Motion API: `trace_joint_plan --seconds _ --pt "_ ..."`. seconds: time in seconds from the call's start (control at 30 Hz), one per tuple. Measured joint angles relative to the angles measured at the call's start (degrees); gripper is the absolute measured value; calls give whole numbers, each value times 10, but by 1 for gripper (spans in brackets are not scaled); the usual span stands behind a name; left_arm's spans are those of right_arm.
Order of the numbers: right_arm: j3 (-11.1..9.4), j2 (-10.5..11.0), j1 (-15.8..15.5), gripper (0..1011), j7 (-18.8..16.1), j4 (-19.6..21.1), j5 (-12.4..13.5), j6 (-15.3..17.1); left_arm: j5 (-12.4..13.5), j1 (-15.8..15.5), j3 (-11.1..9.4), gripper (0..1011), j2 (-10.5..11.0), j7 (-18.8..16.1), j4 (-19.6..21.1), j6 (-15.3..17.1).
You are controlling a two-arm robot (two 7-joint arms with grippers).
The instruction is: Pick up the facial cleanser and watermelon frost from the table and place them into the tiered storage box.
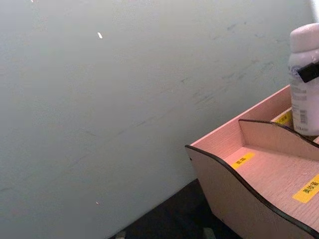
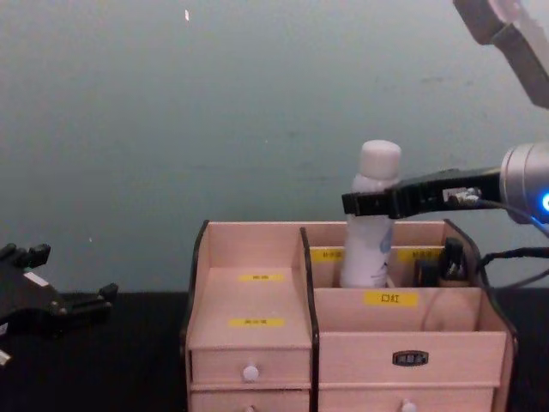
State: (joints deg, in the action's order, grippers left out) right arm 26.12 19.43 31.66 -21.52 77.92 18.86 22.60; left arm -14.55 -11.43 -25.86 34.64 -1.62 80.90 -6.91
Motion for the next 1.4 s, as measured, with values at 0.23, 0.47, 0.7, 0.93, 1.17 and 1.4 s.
trace_joint_plan --seconds 0.23,0.47,0.7,0.93,1.17,1.4 --pt "3 -5 2 602 -1 -11 -8 -3 0 0 0 1001 0 0 0 0" --pt "8 -13 5 602 -2 -30 -21 -8 0 0 0 1001 0 0 0 0" --pt "9 -21 9 602 -4 -47 -29 -13 0 0 0 1001 0 0 0 0" --pt "9 -28 11 602 -6 -59 -37 -14 0 0 0 1001 0 0 0 0" --pt "9 -30 9 602 -7 -62 -45 -15 0 0 0 1001 0 0 0 0" --pt "9 -30 9 602 -7 -62 -46 -16 0 0 0 1001 0 0 0 0"
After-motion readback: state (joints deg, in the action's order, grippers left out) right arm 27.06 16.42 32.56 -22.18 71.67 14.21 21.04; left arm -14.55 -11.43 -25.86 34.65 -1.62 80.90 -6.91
